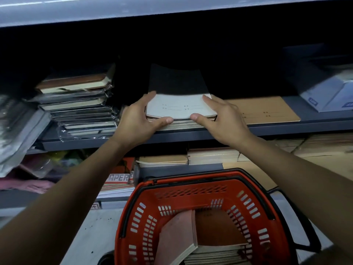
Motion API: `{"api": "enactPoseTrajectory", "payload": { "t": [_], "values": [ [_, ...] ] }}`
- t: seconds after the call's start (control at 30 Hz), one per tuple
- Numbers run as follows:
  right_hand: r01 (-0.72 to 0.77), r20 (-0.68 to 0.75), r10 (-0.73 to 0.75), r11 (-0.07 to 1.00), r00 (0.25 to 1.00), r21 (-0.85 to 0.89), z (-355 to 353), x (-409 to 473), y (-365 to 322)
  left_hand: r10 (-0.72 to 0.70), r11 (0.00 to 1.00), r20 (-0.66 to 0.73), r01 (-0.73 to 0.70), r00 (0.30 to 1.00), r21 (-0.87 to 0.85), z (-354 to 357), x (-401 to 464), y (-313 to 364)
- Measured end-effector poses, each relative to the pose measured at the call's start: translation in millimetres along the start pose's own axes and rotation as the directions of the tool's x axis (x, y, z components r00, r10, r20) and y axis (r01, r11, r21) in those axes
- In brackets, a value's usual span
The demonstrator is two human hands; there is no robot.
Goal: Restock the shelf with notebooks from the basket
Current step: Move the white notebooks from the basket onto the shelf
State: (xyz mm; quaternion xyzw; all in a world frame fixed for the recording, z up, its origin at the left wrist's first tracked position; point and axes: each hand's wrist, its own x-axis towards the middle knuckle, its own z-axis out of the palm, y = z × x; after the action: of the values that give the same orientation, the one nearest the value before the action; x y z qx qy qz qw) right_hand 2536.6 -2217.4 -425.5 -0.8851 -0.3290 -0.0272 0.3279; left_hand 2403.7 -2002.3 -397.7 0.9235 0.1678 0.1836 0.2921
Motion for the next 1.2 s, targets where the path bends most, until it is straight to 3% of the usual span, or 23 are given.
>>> {"api": "enactPoseTrajectory", "payload": {
  "t": [0.43, 0.83, 1.2],
  "values": [
    [0.062, 0.030, -0.058, 0.987, 0.998, -0.148, -2.6, 1.3, -8.3, 0.072, 0.994, -0.020, -0.071, 0.997, 0.083, 5.6, 3.4, -9.2],
    [0.067, 0.026, -0.064, 0.991, 0.998, -0.120, -3.4, -30.7, 0.5, 0.176, 0.984, -0.049, -0.174, 0.983, 0.043, -6.4, -38.2, -4.1],
    [0.018, -0.003, -0.019, 0.991, 1.000, -0.136, -9.1, -97.1, -9.1, 0.103, 0.992, -0.056, -0.098, 0.993, 0.074, -19.2, -99.1, -6.9]
  ]
}}
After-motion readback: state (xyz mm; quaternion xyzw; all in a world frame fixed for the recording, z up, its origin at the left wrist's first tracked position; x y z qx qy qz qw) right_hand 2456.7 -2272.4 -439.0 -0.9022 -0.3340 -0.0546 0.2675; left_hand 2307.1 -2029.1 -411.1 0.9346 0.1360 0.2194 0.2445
